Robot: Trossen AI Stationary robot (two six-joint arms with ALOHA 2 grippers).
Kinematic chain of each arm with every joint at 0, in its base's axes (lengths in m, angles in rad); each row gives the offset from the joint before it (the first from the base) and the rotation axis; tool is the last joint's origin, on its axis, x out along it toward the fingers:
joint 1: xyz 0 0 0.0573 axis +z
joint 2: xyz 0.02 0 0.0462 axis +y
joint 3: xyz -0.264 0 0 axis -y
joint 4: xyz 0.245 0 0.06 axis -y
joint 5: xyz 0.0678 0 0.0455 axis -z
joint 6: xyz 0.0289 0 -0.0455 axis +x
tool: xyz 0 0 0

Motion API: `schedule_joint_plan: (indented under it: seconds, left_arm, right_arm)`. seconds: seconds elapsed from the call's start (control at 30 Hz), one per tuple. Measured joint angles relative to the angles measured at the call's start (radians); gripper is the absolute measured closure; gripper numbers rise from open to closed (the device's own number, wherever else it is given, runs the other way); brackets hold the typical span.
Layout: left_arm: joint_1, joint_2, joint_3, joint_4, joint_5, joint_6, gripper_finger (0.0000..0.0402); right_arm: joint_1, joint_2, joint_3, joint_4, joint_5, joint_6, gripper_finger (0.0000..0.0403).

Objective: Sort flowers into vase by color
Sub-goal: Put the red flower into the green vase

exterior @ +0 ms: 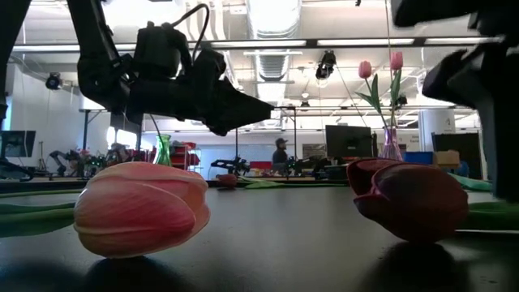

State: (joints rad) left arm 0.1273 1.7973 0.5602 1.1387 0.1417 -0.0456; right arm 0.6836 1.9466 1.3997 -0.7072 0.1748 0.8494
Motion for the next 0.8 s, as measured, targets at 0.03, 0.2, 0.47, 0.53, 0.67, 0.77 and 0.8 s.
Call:
schedule_joint_plan:
  seconds: [0.03, 0.2, 0.47, 0.53, 0.67, 0.77, 0.8]
  left_arm:
    - [-0.002, 0.0, 0.0, -0.002, 0.0, 0.0, 0.0264]
    - [-0.01, 0.0, 0.0, -0.005, 0.001, 0.0, 0.0264]
    - [-0.01, 0.0, 0.0, -0.014, 0.0, 0.001, 0.0264]
    - [-0.01, 0.0, 0.0, -0.013, 0.0, 0.002, 0.0264]
    - [-0.01, 0.0, 0.0, -0.01, 0.0, -0.003, 0.0264]
    - [-0.01, -0.004, 0.0, -0.009, 0.003, -0.037, 0.0266]
    - [-0.01, -0.007, 0.0, -0.003, 0.006, -0.042, 0.0269]
  right_arm:
    - [-0.003, 0.008, 0.001, -0.001, 0.0, 0.0, 0.0278]
    - [-0.024, 0.029, -0.001, 0.0, -0.011, 0.003, 0.0294]
    - [-0.06, 0.03, -0.006, -0.006, -0.031, -0.021, 0.034]
    - [-0.069, 0.029, -0.007, -0.012, -0.032, -0.038, 0.0361]
    - [-0.089, 0.025, -0.007, -0.014, -0.033, -0.087, 0.0388]
    - [-0.101, -0.001, -0.011, -0.024, -0.013, -0.105, 0.0389]
    - [-0.105, -0.015, -0.011, -0.023, 0.008, -0.111, 0.0389]
